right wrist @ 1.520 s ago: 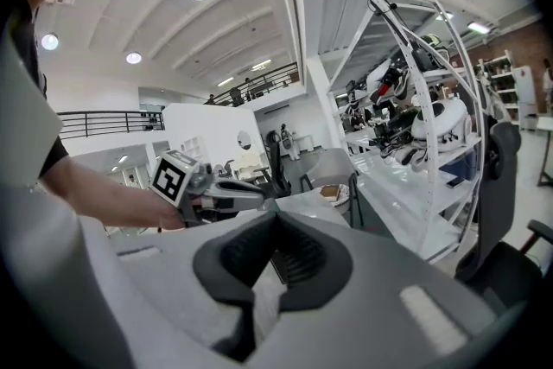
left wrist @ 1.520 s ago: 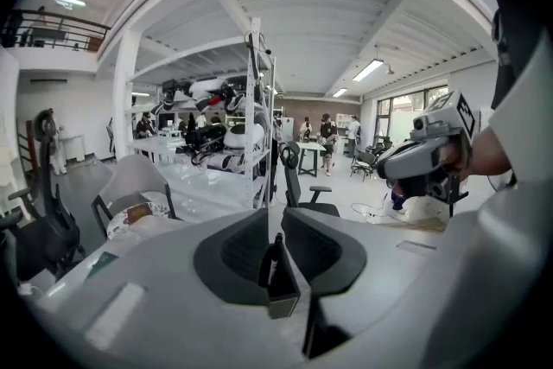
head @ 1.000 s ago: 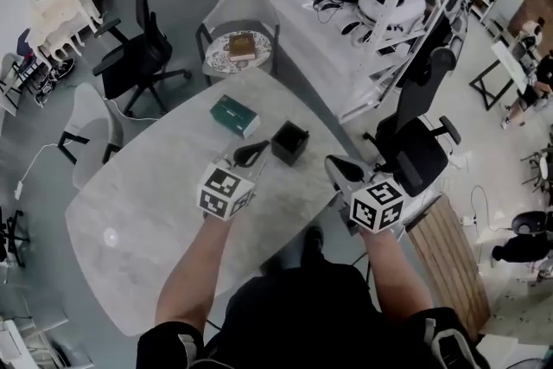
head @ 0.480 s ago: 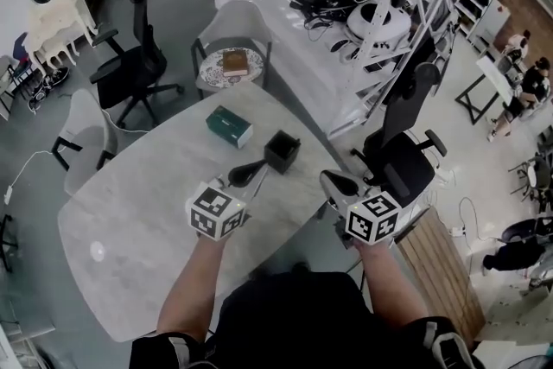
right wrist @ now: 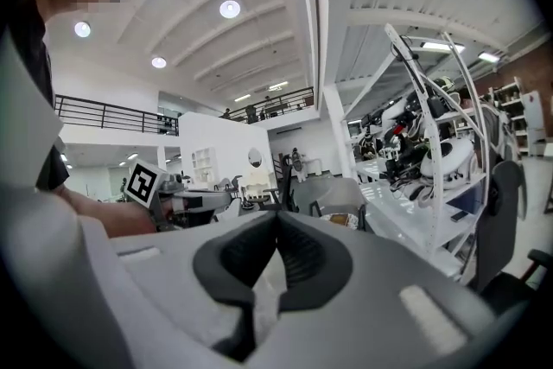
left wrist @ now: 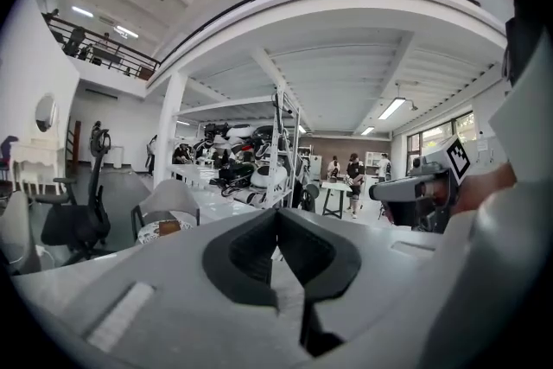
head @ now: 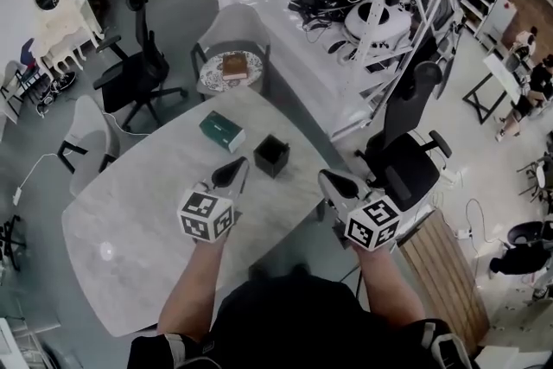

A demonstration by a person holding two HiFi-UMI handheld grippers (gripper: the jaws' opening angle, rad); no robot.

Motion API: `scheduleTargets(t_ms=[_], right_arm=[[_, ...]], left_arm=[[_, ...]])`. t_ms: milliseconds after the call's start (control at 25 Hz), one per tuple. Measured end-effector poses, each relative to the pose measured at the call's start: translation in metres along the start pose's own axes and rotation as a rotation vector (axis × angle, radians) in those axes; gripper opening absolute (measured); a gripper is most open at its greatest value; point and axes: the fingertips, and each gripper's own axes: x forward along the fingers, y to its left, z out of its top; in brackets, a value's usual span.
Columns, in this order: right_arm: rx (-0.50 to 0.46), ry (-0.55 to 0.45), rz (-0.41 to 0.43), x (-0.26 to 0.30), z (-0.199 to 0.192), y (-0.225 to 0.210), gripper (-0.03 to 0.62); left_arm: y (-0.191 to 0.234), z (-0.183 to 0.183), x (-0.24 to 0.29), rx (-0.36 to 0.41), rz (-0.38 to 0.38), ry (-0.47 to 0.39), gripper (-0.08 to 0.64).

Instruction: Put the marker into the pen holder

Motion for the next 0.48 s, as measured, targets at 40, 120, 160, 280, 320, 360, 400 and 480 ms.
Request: scheduleTargets(t_ms=[40,120,160,280,320,360,400,480], right_arm=[[0.002,-0.019,0.000,-0.002,0.005,-0.003,0.003],[-0.005,-0.039,-0.002,-0.005,0.011,-0.007,0.002],[-0.013,-0.042,-0.003,-0.006,0.012,-0.009,0.002],[-0.015,-0.048,-0.006,-0.008,0.011,-0.014,0.002],[-0.012,-0.052,-0.007,-0.009,0.011,-0.015,0.002],[-0.009,-0.056,-0.009,-0.009,0.011,-0.017,0.002],[-0.009,-0.058,-0.009,-0.008,0.011,-0.018,0.002],[-0.007,-0.059,-0.011,-0.005,0.010,-0.021,0.002]], left_arm=[[-0.001,0.001,0.002,0.000,-0.002,0.001,0.011],[-0.005,0.001,0.005,-0.007,-0.009,0.004,0.011],[-0.006,0.002,0.006,-0.006,-0.011,0.004,0.011],[-0.011,0.003,0.010,0.005,-0.015,0.008,0.011],[-0.012,0.002,0.011,0.009,-0.017,0.012,0.010],[-0.013,0.002,0.012,0.014,-0.021,0.018,0.011],[-0.014,0.001,0.013,0.020,-0.023,0.026,0.011],[-0.013,0.001,0.015,0.029,-0.023,0.033,0.011]])
